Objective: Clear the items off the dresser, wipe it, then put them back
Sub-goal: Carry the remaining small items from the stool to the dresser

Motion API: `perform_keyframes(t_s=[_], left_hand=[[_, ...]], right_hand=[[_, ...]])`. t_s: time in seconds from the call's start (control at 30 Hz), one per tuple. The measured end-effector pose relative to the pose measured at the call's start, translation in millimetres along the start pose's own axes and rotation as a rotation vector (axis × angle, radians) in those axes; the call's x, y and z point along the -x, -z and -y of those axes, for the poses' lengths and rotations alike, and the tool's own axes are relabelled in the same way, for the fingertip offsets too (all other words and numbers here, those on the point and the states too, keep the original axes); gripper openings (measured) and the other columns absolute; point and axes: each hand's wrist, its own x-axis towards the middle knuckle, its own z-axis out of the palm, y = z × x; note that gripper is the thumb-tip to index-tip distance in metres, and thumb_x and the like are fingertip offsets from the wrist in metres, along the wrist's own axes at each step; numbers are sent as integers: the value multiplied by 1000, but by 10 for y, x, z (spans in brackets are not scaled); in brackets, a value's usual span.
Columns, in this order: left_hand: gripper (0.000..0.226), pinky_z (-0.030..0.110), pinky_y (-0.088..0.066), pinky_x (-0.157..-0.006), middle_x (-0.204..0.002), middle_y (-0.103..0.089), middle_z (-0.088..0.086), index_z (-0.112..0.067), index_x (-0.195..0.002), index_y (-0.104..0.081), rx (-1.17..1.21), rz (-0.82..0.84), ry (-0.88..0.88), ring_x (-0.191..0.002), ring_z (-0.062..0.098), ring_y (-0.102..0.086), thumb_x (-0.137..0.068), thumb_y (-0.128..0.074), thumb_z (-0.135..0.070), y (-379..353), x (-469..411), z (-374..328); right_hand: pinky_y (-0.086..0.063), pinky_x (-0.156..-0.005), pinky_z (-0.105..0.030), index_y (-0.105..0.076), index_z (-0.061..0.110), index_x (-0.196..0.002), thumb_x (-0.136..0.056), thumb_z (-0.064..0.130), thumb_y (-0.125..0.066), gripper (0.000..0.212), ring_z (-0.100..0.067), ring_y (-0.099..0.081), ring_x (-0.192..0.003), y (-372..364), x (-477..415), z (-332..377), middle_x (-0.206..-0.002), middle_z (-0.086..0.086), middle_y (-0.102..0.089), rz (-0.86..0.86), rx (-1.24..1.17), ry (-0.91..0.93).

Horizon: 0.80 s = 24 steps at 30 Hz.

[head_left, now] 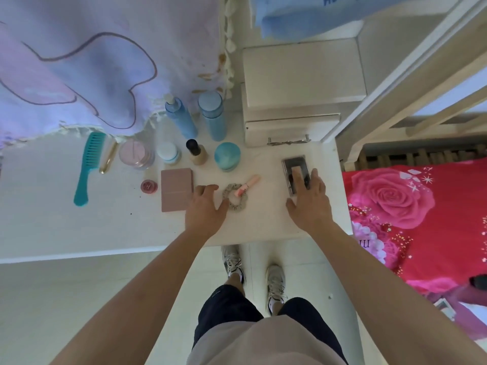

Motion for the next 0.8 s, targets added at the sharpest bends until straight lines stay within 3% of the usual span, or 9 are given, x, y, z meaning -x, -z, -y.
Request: perform_keyframes(t_s=[0.2,0.33,0.47,0.67,0.8], left_hand=[[42,43,-46,-91,-132,-53,10,-14,-126,-55,-100,-280,13,-115,31,-51,-89,-63,-31,646,669,43],[40,43,-46,-93,-128,-56,8,-15,-125,-57,-197,-443,101,-112,27,-54,-90,-63,-33,1069,1403,383],[44,45,-35,-105,-140,-50,5,-19,-132,-54,-323,-549,275,-127,27,-46,-93,-56,-38,1614,2237,959],[56,51,-15,-117,-156,-30,8,-21,-146,-37,-419,-814,513,-144,29,-24,-98,-38,-49,2584,3546,1932],[56,55,-17,-116,-155,-30,11,-19,-145,-40,-391,-963,614,-143,32,-25,-97,-38,-48,3040,4579,2674]], right_hand=[[-31,-112,-48,-20,27,-154,-97,40,-49,66,-38,-23,-143,275,294,392,-158,-19,-16,-88,17,258],[-38,-106,-45,-30,24,-152,-98,37,-47,58,-35,-29,-140,320,549,1055,-156,-19,-24,-129,-23,492],[-34,-109,-40,-26,26,-153,-99,39,-44,58,-32,-28,-140,319,1049,1992,-155,-16,-27,-119,0,749],[-33,-111,-45,-35,23,-150,-101,40,-43,53,-37,-30,-141,319,2206,3652,-156,-20,-28,-196,-93,1133],[-33,-111,-45,-46,21,-145,-98,34,-48,49,-38,-31,-140,128,3136,4824,-155,-21,-30,-220,-146,1357]])
